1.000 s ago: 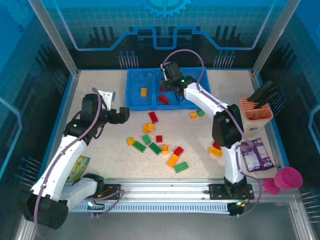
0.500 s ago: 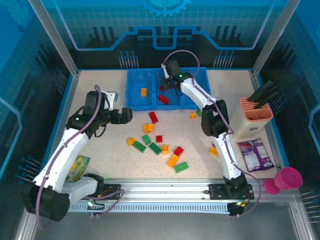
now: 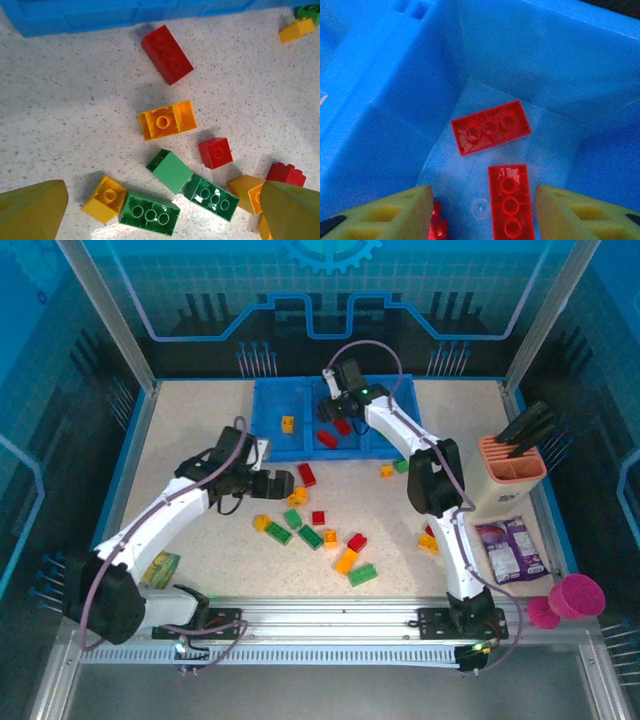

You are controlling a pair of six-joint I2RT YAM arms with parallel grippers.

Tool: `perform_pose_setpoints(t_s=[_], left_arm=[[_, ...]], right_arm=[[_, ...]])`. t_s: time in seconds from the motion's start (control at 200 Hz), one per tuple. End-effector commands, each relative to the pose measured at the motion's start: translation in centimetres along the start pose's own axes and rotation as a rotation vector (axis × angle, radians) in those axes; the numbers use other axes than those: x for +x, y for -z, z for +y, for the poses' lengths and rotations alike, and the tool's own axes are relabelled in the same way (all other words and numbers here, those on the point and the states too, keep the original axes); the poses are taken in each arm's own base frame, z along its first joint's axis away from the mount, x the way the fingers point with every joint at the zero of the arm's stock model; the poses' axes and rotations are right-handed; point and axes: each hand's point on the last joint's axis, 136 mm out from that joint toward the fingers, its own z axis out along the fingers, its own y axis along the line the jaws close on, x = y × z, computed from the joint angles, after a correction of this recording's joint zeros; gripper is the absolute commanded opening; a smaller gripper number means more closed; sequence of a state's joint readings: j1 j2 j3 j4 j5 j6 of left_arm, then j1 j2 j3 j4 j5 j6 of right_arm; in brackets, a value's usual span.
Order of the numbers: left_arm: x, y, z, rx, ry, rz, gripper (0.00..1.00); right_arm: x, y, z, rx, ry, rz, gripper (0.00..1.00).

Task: Sort the legos into containers by color
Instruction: Place the lego in the container, then pick up the lego from the center of the table.

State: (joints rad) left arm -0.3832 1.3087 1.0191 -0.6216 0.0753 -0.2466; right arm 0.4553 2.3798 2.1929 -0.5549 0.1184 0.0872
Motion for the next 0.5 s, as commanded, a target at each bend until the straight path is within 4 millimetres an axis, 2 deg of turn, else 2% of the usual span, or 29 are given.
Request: perform_pose_setpoints(t_s=[0.0,0.19,0.35,0.49], left_arm=[[0.4,-1.7,-0.1,-0.034,0.03,0.023,0.99],[1.0,-4.4,-0.3,-0.102,0.02,0.074,0.99],[0.4,-5.8,-0.9,-0.136,0.023,0.084,0.99],[0.1,-6.7,-1.1,-0.164,0.01,0.101,0.99]], right_arm=[[-4.2,6.0,0.6,-0.048,0.016,-0.127,0.61],[-3.9,9.6,1.2,-0.09,0.036,-0.147,0.63],[-3.1,12.9,1.1,-0.088,0.037,-0.183,0.64],[-1.6,14.2,0.9,-0.105,0.026,-0.172,0.63]])
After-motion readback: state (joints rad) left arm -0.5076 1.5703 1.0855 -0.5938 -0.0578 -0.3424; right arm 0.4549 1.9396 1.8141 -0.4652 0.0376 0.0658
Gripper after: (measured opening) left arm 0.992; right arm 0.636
